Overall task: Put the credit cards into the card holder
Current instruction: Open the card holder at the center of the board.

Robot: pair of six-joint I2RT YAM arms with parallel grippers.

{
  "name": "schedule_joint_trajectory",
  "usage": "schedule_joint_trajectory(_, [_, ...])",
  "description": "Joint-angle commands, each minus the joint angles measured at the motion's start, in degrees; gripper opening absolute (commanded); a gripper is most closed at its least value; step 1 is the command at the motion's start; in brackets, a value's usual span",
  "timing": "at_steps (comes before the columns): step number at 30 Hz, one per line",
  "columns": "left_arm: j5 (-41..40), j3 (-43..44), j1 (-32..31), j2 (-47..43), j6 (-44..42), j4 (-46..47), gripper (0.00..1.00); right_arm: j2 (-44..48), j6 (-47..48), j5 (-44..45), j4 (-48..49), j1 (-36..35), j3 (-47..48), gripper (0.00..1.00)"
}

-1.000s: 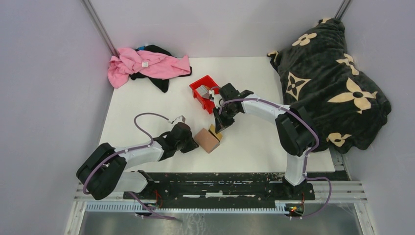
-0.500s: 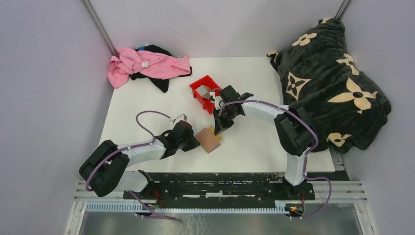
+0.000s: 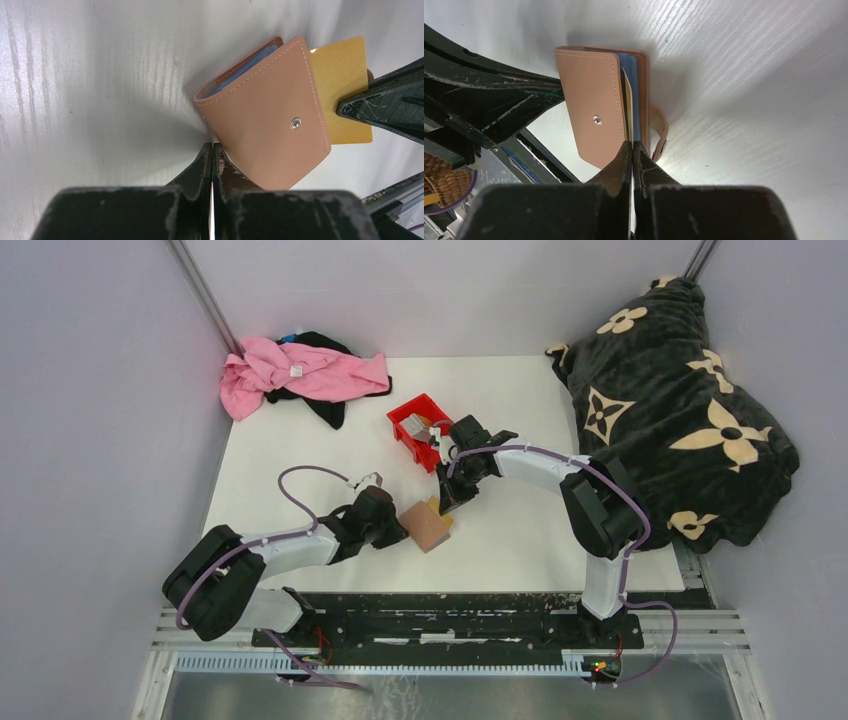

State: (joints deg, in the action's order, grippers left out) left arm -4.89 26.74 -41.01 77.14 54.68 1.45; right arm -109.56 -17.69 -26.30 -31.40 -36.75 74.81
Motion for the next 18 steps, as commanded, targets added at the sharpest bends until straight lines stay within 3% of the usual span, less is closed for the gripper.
schedule_joint_trajectory(1, [-1.62,0.60,-0.24,1.43,-2.90,-1.77,0.03,1.65,0.56,2.21,1.58,-0.08,-0.46,0.01])
schedule_joint_trajectory(18, [-2.15,1.93,-0.29,1.97,-4.22,-3.80,0.03,2.57,1.46,5.36,1.21,0.40,-0.12,0.01])
